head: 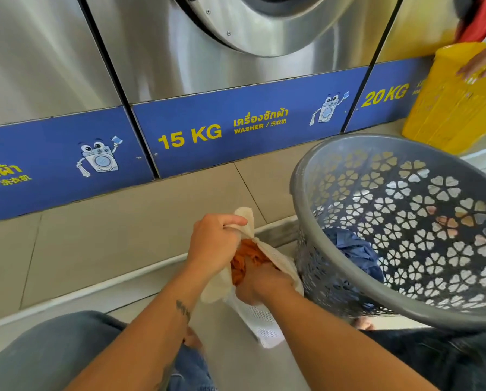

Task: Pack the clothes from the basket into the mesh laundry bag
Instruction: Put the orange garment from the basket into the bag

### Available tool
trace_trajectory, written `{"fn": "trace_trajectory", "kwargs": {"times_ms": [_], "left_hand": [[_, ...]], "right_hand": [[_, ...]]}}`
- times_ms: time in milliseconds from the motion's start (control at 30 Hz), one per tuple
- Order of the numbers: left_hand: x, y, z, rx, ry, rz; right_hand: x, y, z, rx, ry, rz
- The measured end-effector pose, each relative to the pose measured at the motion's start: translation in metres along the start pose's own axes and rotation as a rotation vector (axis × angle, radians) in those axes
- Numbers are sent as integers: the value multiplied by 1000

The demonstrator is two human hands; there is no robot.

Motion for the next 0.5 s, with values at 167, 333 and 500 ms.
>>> {"fn": "trace_trajectory", "kwargs": {"times_ms": [167,333,500], "left_hand": [[4,3,-10,15,-3,7],[11,2,-7,30,-34,22],[23,-2,-5,62,-23,12]], "right_hand": [[-3,5,11,257,314,19],[51,-2,12,25,220,-189],[29,42,67,139,452,-194]]}}
Point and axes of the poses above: each hand's wrist, its own z-axis away from the middle knuckle, its own y-axis out of the back of the hand, x = y × z, the point moved 4 cm from there along -z, towards the middle knuckle, and after that the axes turned 6 degrees about y, right-handed, at the moved point
